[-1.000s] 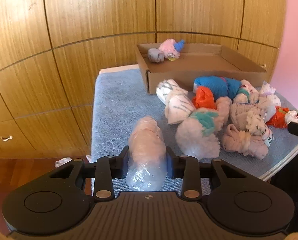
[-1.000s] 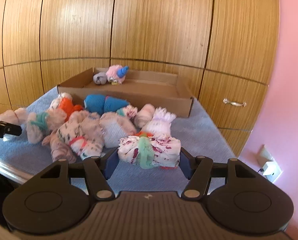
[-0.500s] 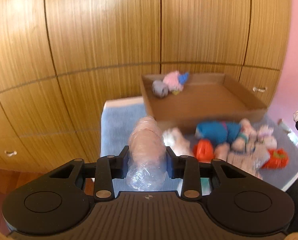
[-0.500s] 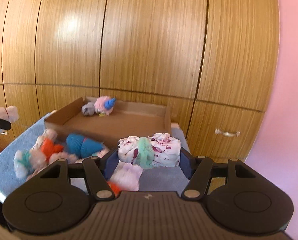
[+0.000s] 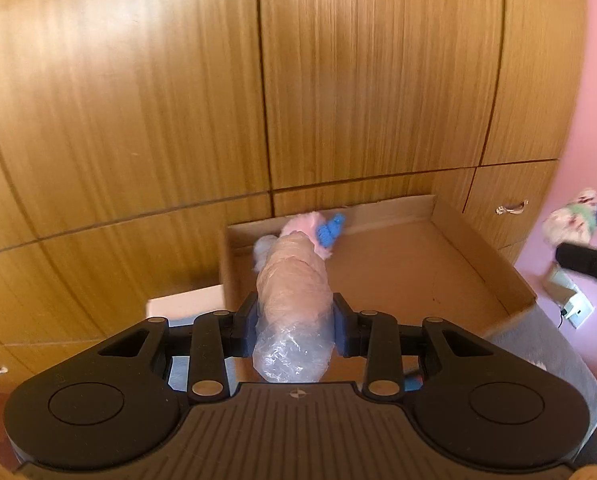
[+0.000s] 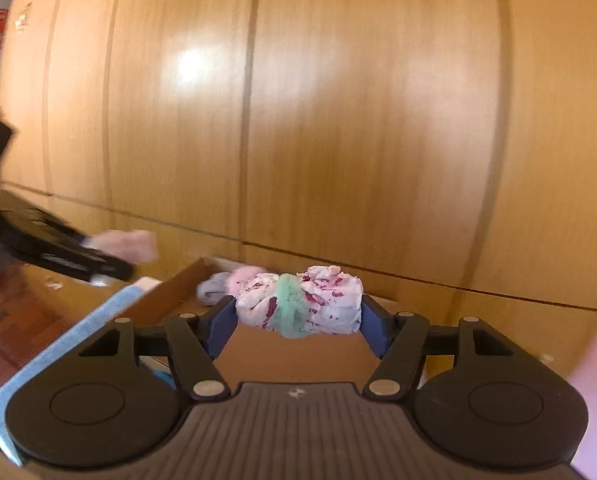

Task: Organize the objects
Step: 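Carry both rolls into the tray and open both grippers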

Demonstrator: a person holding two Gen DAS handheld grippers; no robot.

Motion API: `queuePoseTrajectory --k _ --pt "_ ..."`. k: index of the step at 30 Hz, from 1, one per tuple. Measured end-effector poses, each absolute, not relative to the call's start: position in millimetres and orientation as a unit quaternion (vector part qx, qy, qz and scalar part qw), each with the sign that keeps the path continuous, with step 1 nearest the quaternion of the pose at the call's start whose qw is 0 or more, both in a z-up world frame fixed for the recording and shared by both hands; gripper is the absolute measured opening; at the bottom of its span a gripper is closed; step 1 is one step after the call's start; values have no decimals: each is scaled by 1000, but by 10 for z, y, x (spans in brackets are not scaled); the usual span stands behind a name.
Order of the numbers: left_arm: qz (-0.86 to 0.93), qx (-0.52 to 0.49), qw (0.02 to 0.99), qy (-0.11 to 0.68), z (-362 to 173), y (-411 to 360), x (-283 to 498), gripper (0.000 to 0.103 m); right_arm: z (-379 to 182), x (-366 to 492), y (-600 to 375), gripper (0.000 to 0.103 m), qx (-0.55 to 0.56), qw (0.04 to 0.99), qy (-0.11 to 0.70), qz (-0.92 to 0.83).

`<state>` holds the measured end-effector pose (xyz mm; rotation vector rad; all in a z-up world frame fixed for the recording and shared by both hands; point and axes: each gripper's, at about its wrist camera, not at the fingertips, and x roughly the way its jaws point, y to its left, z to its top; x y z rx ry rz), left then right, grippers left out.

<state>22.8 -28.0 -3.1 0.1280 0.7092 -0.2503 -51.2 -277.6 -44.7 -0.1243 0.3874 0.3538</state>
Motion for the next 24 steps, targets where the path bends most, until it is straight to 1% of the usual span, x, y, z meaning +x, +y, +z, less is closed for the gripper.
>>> queuePoseTrajectory --k 4,10,15,24 --pt "-128 40 913 386 -242 -409 584 43 -538 -109 -2578 62 -63 951 213 214" --pt "-114 20 898 425 -550 -486 965 43 -806 409 -2228 61 -113 927 253 253" --pt "-98 15 892 440 -713 -468 1190 43 -1091 722 -2014 61 -145 907 291 268" --pt "-74 18 889 451 -911 -467 1382 43 -1346 1132 -1764 61 -185 874 330 304"
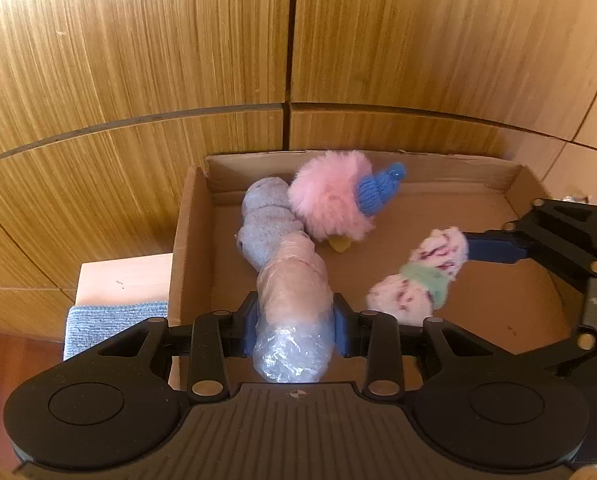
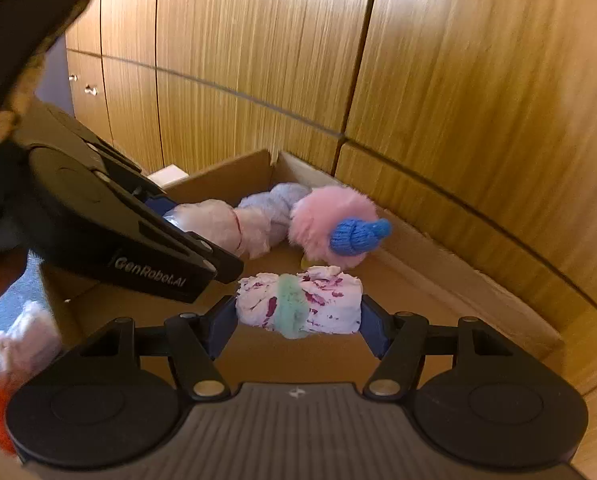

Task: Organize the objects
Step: 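Carry both rolls into the tray and open both grippers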

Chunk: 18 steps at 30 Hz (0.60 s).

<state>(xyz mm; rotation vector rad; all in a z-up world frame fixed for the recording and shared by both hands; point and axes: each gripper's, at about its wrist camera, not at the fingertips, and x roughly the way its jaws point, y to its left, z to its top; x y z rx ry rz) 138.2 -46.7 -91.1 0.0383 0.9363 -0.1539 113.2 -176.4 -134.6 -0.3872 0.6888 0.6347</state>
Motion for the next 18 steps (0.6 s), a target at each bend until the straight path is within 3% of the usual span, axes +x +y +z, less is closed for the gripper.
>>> queuePoseTrajectory --k 18 --pt "-54 35 899 433 -1033 -444 1397 49 -1447 1305 -1659 62 -205 847 362 331"
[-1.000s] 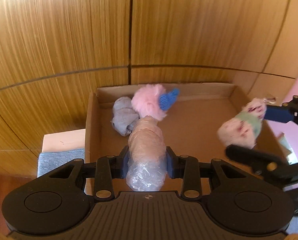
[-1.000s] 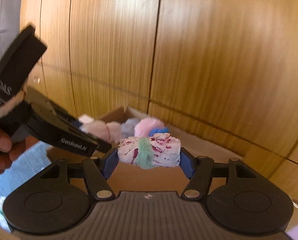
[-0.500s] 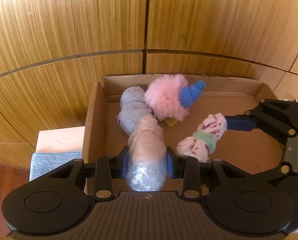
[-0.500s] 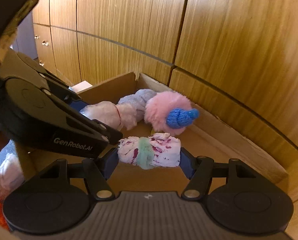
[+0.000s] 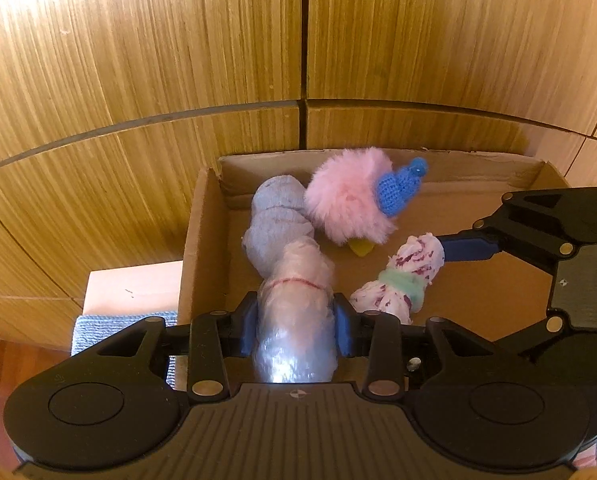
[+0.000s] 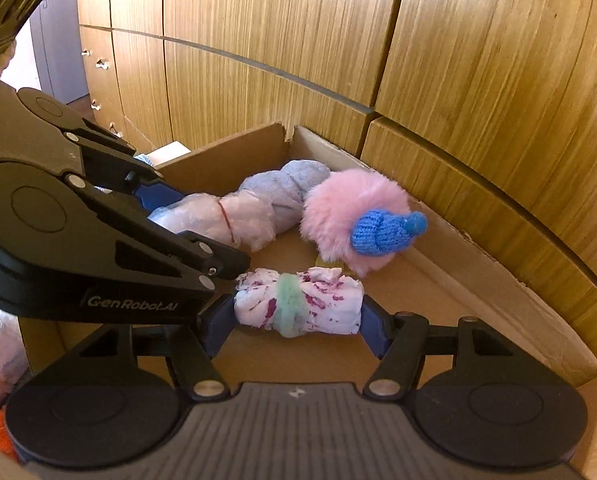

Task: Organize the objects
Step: 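Carry both rolls into the tray and open both grippers, then withdraw both grippers from the tray back over the towel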

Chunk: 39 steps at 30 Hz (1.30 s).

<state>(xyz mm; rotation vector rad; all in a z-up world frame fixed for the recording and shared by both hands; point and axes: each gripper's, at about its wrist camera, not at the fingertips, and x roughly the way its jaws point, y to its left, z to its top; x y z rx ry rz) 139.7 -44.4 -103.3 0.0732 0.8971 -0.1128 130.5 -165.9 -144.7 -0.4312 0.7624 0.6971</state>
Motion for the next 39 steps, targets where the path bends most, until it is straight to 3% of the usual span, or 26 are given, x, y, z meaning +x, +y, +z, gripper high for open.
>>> queuePoseTrajectory --k 12,21,24,39 --pt "-50 31 910 411 -915 -413 1331 78 -1438 1306 -1637 64 -209 843 364 338" --pt "-57 20 915 400 -773 -336 1205 79 -1394 1286 -1605 68 -211 842 364 339" --pt "-48 24 918 392 -728 -323 1163 84 -1376 1282 -1590 72 -209 842 363 340" --pt "-44 18 923 382 -551 -202 969 86 -1063 1099 -1631 79 -203 857 345 325"
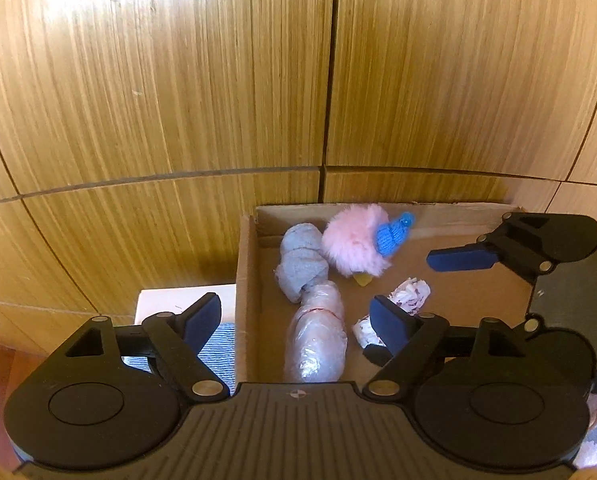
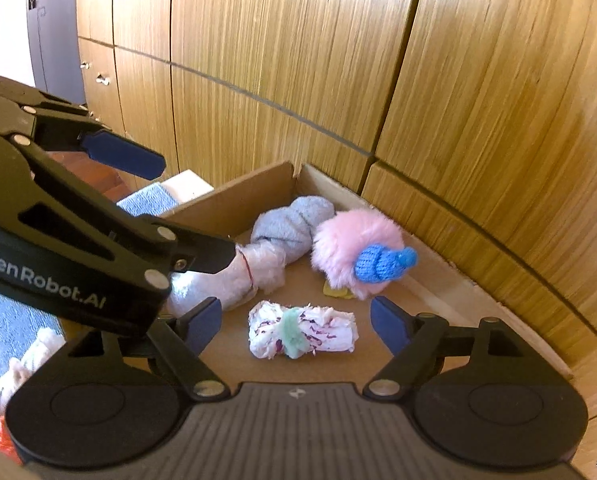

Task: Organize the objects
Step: 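Withdraw both grippers from the tray back over the towel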

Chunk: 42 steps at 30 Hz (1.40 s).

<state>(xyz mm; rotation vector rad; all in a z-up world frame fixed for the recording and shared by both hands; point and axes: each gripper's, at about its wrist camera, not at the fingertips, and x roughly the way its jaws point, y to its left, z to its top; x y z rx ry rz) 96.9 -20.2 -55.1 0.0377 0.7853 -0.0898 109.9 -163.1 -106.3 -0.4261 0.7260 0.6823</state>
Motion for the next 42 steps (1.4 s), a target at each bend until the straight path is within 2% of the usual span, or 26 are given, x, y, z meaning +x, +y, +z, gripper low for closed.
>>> queuePoseTrajectory --k 12,20,26,35,42 --pt "-44 20 928 370 -328 -48 586 89 -716 755 -1789 82 -187 873 326 310" --pt "-47 25 930 363 -293 182 39 94 -480 325 -2087 85 -163 890 306 296" --pt "-49 20 940 338 -342 332 -597 98 -371 -315 -2459 93 -146 918 291 227" --pt "-35 31 944 327 -673 331 -1325 99 -841 -1392 -2834 97 -66 955 278 81" --pt "-56 55 938 337 -951 240 -1405 101 -1269 -1575 -2779 96 -28 961 276 21"
